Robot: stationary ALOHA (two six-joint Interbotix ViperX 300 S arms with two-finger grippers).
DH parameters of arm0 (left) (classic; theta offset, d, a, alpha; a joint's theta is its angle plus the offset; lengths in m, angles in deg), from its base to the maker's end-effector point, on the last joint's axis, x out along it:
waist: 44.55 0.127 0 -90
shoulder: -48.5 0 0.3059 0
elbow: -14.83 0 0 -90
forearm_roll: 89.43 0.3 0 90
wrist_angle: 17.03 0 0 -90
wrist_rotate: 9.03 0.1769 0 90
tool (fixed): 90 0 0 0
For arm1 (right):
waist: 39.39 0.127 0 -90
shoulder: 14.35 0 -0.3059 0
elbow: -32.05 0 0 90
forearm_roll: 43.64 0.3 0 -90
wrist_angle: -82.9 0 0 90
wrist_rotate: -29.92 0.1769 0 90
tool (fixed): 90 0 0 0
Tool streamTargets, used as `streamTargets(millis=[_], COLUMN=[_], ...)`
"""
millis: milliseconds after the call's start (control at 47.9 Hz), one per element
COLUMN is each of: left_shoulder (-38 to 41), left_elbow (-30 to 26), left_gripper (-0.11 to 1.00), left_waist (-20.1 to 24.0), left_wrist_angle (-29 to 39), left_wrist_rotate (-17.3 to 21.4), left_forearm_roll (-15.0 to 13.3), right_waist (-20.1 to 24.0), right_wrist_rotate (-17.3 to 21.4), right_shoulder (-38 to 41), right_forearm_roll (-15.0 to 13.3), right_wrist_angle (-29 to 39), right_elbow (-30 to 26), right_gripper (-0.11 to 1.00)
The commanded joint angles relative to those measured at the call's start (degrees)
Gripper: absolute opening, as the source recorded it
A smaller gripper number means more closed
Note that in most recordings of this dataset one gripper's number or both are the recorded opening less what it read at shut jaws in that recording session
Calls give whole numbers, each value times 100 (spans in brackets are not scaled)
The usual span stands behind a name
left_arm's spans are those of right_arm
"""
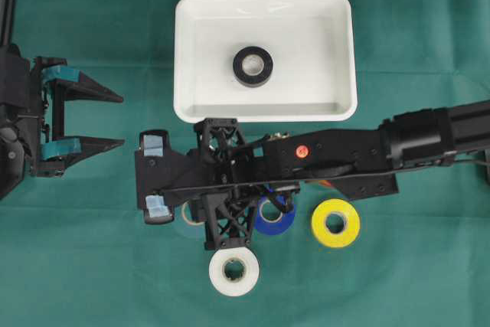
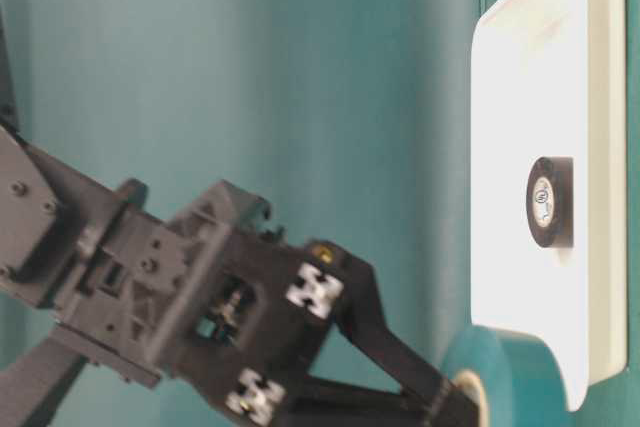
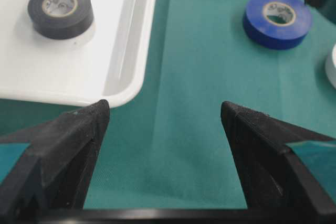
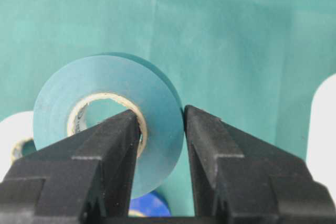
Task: Pick up the tape from a random location and place it into the white case.
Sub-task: 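Lower the right gripper fingers into the teal roll's core and close, then lift the teal roll with the right gripper and carry it over the tray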
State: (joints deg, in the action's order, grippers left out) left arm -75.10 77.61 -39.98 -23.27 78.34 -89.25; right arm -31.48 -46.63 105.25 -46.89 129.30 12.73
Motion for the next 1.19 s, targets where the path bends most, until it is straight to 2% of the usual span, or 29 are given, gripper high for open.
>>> streamTargets(millis=[0,481,1066,1170], left_shoulder=[18,18,18,18], left_elbow=[-88,-88,-88,-88], left_gripper=[84,84,84,84], left_waist=[18,18,18,18], left_wrist_angle=[-26,-18,-18,-18], left_wrist_rotate=[9,9,9,9], left_forearm_roll=[-9,-9,-9,0], right_waist=[-26,18,26,0], right_wrist_rotate=[9,18,-9,-9], right_shoulder=[-360,-879,-896,-888], right_forearm_roll=[-9,-9,-9,-88], right_wrist_angle=[79,308,334,334], right_elbow=[-132,-132,-123,-97], right_gripper=[30,30,30,30])
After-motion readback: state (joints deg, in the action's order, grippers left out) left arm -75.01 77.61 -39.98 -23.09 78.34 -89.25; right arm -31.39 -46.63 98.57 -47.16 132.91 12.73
